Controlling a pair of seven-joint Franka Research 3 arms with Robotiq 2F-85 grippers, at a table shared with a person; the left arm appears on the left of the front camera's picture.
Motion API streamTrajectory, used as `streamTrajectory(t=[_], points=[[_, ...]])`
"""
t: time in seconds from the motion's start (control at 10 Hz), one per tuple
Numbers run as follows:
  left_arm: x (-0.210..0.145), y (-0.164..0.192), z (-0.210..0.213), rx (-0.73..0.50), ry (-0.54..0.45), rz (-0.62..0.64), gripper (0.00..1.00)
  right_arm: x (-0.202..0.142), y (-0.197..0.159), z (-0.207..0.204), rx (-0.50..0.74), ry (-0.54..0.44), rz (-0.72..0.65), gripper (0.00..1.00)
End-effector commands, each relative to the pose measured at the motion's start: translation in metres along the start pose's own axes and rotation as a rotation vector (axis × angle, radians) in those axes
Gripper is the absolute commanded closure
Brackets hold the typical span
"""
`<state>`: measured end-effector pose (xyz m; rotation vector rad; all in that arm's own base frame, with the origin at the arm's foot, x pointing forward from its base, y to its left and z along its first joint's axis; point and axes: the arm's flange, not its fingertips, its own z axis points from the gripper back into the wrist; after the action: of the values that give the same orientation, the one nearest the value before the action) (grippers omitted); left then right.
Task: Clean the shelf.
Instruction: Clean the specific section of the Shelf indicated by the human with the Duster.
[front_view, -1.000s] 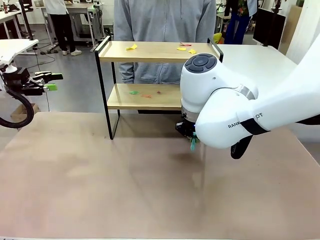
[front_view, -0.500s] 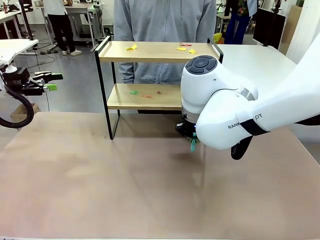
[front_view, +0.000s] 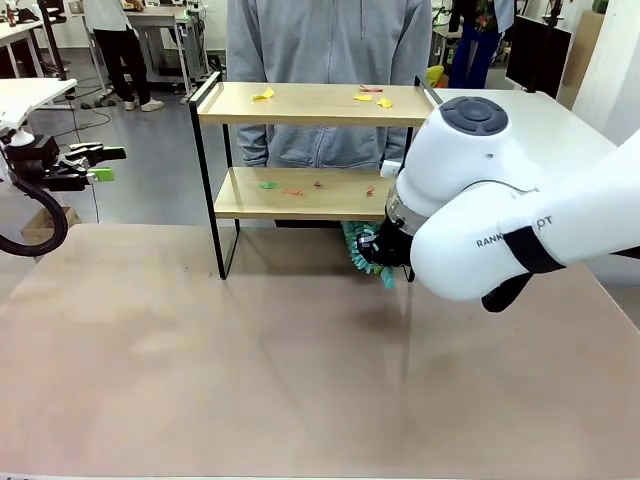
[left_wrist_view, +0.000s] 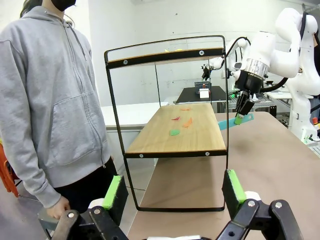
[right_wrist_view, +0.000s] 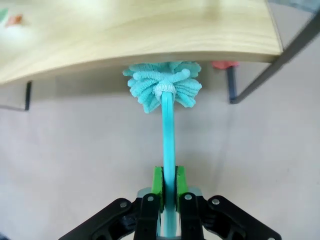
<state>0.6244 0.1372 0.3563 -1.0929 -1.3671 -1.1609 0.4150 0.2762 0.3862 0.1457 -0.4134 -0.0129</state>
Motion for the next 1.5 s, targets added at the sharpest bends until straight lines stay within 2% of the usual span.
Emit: streamTrajectory(t=[0.0,0.4,0.6,0.8,0.9,1.0,1.1,1.4], points=[[0.003,-0.001,0.0,-0.003,-0.003,-0.006,0.0,0.003,-0.022,0.022,0.137,0.074,0.133,0.87],[0.003,-0.001,0.0,-0.003,-0.003,-0.006,0.0,0.003,-0.034,0.035,0.362,0.151,0.43,0.87],[0.003,-0.001,0.0,-0.003,-0.003,-0.006,0.0,0.011,-0.048,0.044,0.378,0.182,0.552,0.87],[0.003,-0.001,0.0,-0.003,-0.003,-0.006,0.0,0.023,-0.069,0.053,0.389,0.168,0.672,0.87],[0.003,-0.001,0.0,-0.003,-0.003,-0.006,0.0,0.029,-0.075,0.05,0.405,0.185,0.695,0.87],[0.003,-0.001,0.0,-0.003,-0.003,-0.006,0.0,0.03,-0.075,0.04,0.508,0.237,0.727,0.87],[0.003,-0.001,0.0,-0.003,-0.003,-0.006,0.0,0.019,-0.072,0.051,0.389,0.191,0.643,0.87],[0.003,-0.001,0.0,-0.003,-0.003,-0.006,0.0,0.019,-0.072,0.051,0.389,0.191,0.643,0.87]])
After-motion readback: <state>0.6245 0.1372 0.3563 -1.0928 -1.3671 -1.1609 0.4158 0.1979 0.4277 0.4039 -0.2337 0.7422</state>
